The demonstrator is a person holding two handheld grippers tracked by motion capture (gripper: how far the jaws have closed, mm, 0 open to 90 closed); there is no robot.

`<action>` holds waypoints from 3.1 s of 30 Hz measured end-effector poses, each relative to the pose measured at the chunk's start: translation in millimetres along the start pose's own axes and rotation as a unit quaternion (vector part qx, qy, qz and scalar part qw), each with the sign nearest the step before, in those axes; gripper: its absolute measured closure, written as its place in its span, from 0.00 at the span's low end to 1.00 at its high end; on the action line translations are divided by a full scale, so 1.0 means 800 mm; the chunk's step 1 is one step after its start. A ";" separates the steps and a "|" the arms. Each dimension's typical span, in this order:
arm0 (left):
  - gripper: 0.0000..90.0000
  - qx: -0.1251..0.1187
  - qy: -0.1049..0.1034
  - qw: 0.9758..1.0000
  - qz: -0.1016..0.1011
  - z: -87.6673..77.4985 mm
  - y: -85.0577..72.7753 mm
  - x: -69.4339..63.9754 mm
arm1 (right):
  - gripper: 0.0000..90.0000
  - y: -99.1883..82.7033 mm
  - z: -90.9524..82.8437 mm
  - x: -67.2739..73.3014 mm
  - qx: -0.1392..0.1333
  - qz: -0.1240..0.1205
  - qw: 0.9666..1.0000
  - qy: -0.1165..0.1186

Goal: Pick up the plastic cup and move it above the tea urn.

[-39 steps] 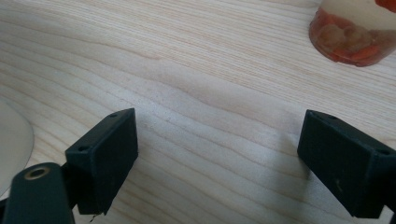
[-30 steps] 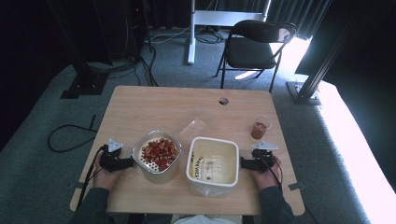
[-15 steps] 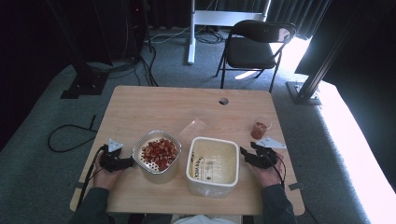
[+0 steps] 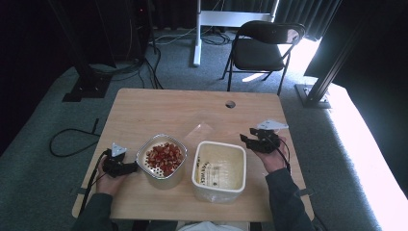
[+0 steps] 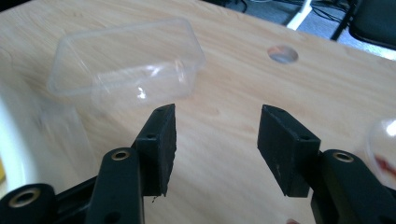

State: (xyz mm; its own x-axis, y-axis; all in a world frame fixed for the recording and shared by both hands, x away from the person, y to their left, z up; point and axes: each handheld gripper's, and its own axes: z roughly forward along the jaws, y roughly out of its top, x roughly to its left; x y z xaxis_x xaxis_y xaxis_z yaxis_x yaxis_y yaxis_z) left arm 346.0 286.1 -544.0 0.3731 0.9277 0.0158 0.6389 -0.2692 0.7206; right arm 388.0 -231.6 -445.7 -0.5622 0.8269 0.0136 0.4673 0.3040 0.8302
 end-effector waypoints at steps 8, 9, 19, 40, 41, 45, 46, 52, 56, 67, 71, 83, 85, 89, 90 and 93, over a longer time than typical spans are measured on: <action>0.28 0.000 0.000 1.000 0.000 0.000 0.000 0.000 | 0.51 0.042 0.025 0.000 0.001 -0.021 0.999 0.035; 0.28 0.000 0.000 1.000 0.000 0.000 0.000 0.000 | 0.51 0.046 0.030 0.000 0.000 -0.023 0.999 0.039; 0.28 0.000 0.000 1.000 0.000 0.000 0.000 0.000 | 0.59 0.074 0.101 -0.015 0.037 -0.019 0.996 0.076; 0.28 0.000 0.000 1.000 0.000 0.000 0.000 0.000 | 0.77 0.066 0.212 -0.012 0.135 0.005 0.986 0.098; 0.28 0.000 0.000 1.000 0.000 0.000 0.000 0.000 | 0.85 0.064 0.211 -0.016 0.139 0.011 0.985 0.100; 0.28 0.000 0.000 1.000 0.000 0.000 0.000 0.000 | 0.89 0.062 0.206 -0.019 0.140 0.013 0.985 0.100; 0.28 0.000 0.000 1.000 0.000 0.000 0.000 0.000 | 0.90 0.061 0.204 -0.020 0.141 0.013 0.985 0.097; 0.28 0.000 0.000 1.000 0.000 0.000 0.000 0.000 | 0.93 0.057 0.182 -0.026 0.113 0.047 0.987 0.104; 0.28 0.000 0.000 1.000 0.000 0.000 0.000 0.000 | 0.94 0.066 0.155 -0.034 0.082 0.063 0.991 0.087; 0.28 0.000 0.000 1.000 0.000 0.000 0.000 0.000 | 0.95 0.077 0.096 -0.066 0.048 0.083 0.995 0.035; 0.28 0.000 0.000 1.000 0.000 0.000 0.000 0.000 | 0.95 0.082 0.075 -0.075 0.042 0.086 0.995 0.024; 0.28 0.000 0.000 1.000 0.001 0.000 0.000 0.000 | 0.94 0.102 -0.009 -0.093 0.011 0.085 0.996 0.004; 0.28 0.000 0.000 1.000 0.000 0.000 0.000 0.000 | 0.94 0.104 -0.023 -0.094 0.007 0.083 0.996 0.003; 0.28 0.000 0.000 1.000 0.000 0.001 0.000 0.000 | 0.94 0.106 -0.047 -0.089 0.001 0.078 0.997 0.012; 0.28 0.000 0.000 1.000 0.000 0.001 0.000 0.000 | 0.94 0.106 -0.059 -0.083 -0.002 0.071 0.997 0.019; 0.28 -0.001 0.001 1.000 0.000 0.001 0.000 0.000 | 0.94 0.107 -0.077 -0.071 -0.009 0.057 0.998 0.028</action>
State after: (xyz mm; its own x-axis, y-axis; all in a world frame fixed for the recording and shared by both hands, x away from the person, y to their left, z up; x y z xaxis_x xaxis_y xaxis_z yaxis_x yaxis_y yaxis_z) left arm 346.5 285.8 -544.1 0.3720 0.9281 0.0163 0.6377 -0.2683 0.7221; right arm 418.2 -281.4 -341.3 -0.5436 0.8276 0.1399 0.5189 0.2004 0.8310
